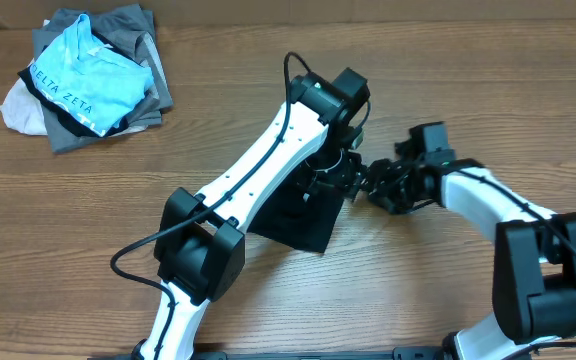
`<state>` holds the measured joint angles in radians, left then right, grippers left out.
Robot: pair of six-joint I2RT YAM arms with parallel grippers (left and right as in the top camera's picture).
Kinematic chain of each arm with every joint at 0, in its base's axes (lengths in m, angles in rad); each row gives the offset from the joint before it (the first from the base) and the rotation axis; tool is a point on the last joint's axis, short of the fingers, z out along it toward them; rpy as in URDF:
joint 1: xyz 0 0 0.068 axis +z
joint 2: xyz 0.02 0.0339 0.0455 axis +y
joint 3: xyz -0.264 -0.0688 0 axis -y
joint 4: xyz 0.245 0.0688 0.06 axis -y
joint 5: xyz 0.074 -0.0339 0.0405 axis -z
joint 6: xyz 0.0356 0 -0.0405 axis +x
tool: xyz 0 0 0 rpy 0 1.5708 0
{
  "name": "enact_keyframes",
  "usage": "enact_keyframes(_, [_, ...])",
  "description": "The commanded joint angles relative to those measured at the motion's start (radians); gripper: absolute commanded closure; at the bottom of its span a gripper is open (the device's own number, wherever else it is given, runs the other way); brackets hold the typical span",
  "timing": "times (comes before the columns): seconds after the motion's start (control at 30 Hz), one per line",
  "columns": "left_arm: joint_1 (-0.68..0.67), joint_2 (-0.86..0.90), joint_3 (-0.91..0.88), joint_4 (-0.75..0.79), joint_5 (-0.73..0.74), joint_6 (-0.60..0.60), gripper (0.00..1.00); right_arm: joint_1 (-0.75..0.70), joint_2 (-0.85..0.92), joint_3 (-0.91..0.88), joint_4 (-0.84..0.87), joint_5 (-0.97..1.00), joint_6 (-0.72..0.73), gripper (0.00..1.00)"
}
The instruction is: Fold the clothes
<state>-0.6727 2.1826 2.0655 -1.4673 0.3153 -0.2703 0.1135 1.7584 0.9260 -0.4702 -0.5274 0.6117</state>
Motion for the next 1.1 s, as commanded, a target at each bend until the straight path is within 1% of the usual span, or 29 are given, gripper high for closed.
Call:
enact_keyframes(0.0, [-0.006, -0.005, 0.023, -0.01, 0.017, 0.013, 0.25, -0.076, 0.005, 0.072, -0.046, -0.009, -0.075, 0.47])
enact_keyframes(0.1, [0.003, -0.006, 0.044, -0.02, -0.019, 0.012, 0.32, -0.137, 0.005, 0.132, -0.129, -0.014, -0.126, 0.47])
enact_keyframes(0.2, [0.04, -0.006, 0.111, -0.066, -0.064, 0.007, 0.33, -0.175, 0.005, 0.19, -0.209, -0.027, -0.176, 0.47])
enact_keyframes(0.23, [0.06, -0.006, 0.142, -0.086, -0.072, 0.008, 0.31, -0.183, 0.005, 0.208, -0.238, -0.029, -0.193, 0.46])
enact_keyframes(0.27, [0.082, -0.006, 0.169, -0.105, -0.077, 0.008, 0.26, -0.189, 0.005, 0.225, -0.263, -0.029, -0.207, 0.45])
enact_keyframes(0.33, [0.158, -0.006, 0.223, -0.158, -0.091, 0.007, 0.17, -0.195, 0.005, 0.256, -0.315, -0.028, -0.251, 0.39])
enact_keyframes(0.37, [0.192, -0.006, 0.227, -0.177, -0.101, 0.007, 0.1, -0.195, 0.005, 0.259, -0.326, -0.027, -0.259, 0.38])
enact_keyframes(0.4, [0.22, -0.006, 0.226, -0.193, -0.111, 0.003, 0.09, -0.195, 0.005, 0.259, -0.331, -0.028, -0.266, 0.37])
enact_keyframes(0.5, [0.299, -0.004, 0.206, -0.222, -0.115, -0.026, 0.13, -0.194, 0.005, 0.259, -0.336, -0.024, -0.268, 0.36])
enact_keyframes(0.63, [0.351, -0.001, 0.155, -0.221, -0.115, -0.026, 0.16, -0.194, 0.005, 0.259, -0.328, -0.025, -0.268, 0.36])
enact_keyframes(0.73, [0.354, 0.0, 0.095, -0.179, -0.098, -0.026, 0.16, -0.194, 0.005, 0.259, -0.328, -0.025, -0.268, 0.36])
enact_keyframes(0.93, [0.344, 0.0, 0.012, -0.07, 0.023, -0.027, 0.17, -0.194, 0.005, 0.259, -0.33, -0.025, -0.268, 0.36])
enact_keyframes(1.07, [0.344, 0.002, 0.005, -0.042, 0.045, -0.082, 0.16, -0.194, 0.005, 0.259, -0.33, -0.025, -0.268, 0.36])
